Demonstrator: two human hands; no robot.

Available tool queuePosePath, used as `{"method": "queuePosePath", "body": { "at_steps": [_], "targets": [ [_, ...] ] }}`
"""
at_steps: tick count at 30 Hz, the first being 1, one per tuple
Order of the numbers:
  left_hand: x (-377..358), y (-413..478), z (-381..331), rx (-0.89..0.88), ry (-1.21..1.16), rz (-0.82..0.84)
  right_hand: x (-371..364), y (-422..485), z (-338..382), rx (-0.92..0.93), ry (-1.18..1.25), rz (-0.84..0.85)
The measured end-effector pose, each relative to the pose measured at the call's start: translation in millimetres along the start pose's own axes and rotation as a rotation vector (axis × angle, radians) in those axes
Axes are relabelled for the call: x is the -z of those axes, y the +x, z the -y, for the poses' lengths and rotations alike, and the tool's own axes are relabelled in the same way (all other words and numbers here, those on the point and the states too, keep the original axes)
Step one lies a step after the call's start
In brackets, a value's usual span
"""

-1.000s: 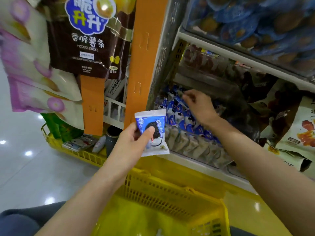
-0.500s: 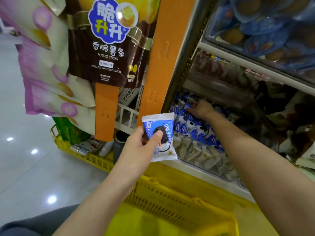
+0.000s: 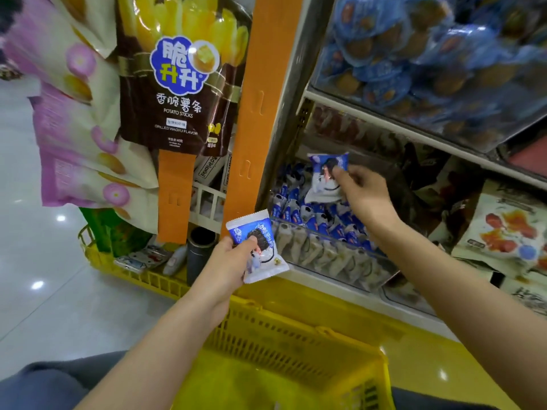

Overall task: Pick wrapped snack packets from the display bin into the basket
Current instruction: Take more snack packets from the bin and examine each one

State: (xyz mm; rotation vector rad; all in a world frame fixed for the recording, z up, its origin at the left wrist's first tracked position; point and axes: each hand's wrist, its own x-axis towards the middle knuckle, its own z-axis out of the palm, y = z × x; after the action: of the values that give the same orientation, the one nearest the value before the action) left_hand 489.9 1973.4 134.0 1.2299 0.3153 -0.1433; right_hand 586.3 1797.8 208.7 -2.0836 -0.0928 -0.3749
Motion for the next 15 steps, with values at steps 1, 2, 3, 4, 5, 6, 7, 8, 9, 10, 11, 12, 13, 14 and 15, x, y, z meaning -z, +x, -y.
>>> {"method": "queuePosePath", "body": {
  "at_steps": [1, 2, 3, 4, 5, 6, 7, 8, 9, 10, 11, 12, 13, 14, 15],
  "targets": [
    [-2, -2, 1, 0.034, -0.033, 0.004, 3, -18, 4, -0.023, 0.038, 0.077],
    [-4, -5, 2, 0.066, -0.068, 0.013, 5, -35, 7, -0.038, 0.053, 0.157],
    [-6, -8, 3, 0.090, -0.108, 0.033, 5, -51, 9, -0.057, 0.067, 0.235],
    [-7, -11, 5, 0.100, -0.142, 0.067, 5, -66, 10, -0.078, 0.077, 0.310],
    [-7, -14, 7, 0.099, -0.163, 0.119, 3, -80, 10, -0.105, 0.087, 0.376],
    [-8, -16, 8, 0.095, -0.175, 0.182, 0, -91, 9, -0.132, 0.094, 0.429],
    [-9, -19, 9, 0.092, -0.175, 0.242, -3, -100, 9, -0.163, 0.111, 0.461],
    [-10, -22, 10, 0.089, -0.169, 0.293, -6, -106, 8, -0.183, 0.115, 0.477],
    [-10, -25, 10, 0.084, -0.160, 0.326, -8, -112, 9, -0.191, 0.112, 0.487],
    [-10, -26, 11, 0.075, -0.153, 0.338, -10, -116, 8, -0.179, 0.099, 0.486],
    [-10, -27, 12, 0.060, -0.146, 0.334, -11, -119, 8, -0.156, 0.089, 0.482],
    [-8, -27, 12, 0.038, -0.139, 0.327, -12, -121, 8, -0.117, 0.058, 0.464],
    [-7, -28, 12, 0.010, -0.130, 0.320, -12, -121, 9, -0.074, 0.022, 0.425],
    [-5, -28, 11, -0.017, -0.121, 0.315, -11, -121, 10, -0.037, -0.017, 0.374],
    [-4, -29, 10, -0.039, -0.115, 0.309, -9, -119, 11, -0.022, -0.055, 0.335]
  ]
}}
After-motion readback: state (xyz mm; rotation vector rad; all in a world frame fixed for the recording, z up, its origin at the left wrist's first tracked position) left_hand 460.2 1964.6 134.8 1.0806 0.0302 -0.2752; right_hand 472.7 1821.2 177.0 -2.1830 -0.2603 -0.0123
